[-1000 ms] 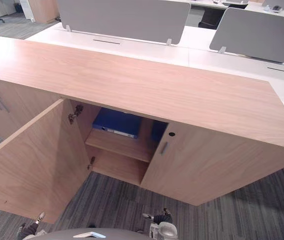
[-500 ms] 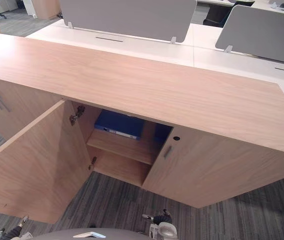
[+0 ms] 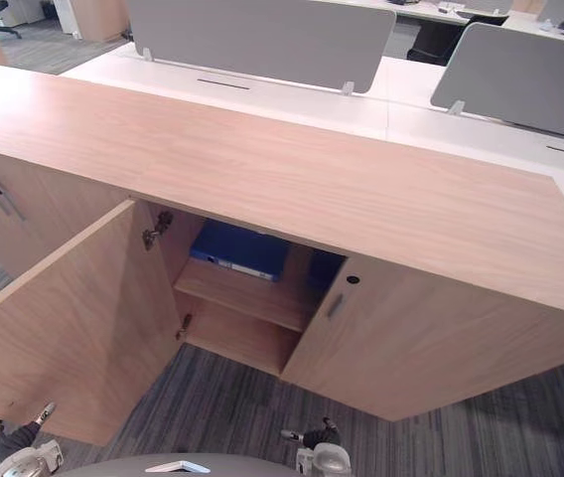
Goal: Walk over to the cabinet, pick up the folder, carry it to the office cabinet, place the folder inside the office cabinet, then close the office cabinet door
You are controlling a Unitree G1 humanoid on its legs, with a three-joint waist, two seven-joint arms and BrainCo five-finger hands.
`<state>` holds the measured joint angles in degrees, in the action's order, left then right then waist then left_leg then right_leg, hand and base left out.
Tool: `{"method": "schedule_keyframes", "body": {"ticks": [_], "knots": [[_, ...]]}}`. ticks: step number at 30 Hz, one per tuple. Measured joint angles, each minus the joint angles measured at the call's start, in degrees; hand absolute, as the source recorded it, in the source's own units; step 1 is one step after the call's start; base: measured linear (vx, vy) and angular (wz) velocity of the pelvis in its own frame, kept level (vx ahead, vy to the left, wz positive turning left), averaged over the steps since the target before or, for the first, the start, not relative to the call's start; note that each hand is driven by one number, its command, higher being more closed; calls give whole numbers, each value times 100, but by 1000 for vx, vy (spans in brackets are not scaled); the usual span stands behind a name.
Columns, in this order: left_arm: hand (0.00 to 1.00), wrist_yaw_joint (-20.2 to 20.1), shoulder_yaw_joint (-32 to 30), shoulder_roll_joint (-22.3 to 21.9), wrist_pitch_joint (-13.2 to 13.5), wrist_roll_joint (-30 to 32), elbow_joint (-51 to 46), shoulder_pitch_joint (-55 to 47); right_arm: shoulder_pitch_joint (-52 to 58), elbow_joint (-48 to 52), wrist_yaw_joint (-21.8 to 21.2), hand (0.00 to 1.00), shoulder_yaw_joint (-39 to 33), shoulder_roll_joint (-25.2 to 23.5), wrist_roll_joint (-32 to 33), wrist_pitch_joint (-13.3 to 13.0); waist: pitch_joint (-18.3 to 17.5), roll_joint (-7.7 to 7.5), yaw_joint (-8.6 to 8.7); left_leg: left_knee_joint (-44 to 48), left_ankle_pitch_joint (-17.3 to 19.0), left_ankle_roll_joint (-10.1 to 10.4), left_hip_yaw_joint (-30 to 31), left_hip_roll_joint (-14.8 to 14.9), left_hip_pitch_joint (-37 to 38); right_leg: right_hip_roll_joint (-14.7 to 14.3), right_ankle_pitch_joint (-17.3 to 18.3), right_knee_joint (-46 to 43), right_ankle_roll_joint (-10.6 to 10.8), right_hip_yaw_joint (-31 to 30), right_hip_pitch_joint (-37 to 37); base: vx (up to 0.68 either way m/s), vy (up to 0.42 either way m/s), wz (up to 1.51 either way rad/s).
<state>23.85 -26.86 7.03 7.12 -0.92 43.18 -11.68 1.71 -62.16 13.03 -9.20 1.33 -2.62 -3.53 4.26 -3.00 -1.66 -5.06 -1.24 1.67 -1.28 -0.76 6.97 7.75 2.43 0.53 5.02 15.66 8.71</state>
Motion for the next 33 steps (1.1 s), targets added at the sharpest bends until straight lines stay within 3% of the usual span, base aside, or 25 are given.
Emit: {"method": "schedule_keyframes", "body": {"ticks": [33], "knots": [[0, 161, 176, -8, -98, 171, -445, -252, 22, 23, 4, 0, -52, -77, -1, 106, -30, -2, -62, 0, 15, 15, -31, 5, 25, -9, -2, 13, -34, -23, 19, -1, -1, 0]]}}
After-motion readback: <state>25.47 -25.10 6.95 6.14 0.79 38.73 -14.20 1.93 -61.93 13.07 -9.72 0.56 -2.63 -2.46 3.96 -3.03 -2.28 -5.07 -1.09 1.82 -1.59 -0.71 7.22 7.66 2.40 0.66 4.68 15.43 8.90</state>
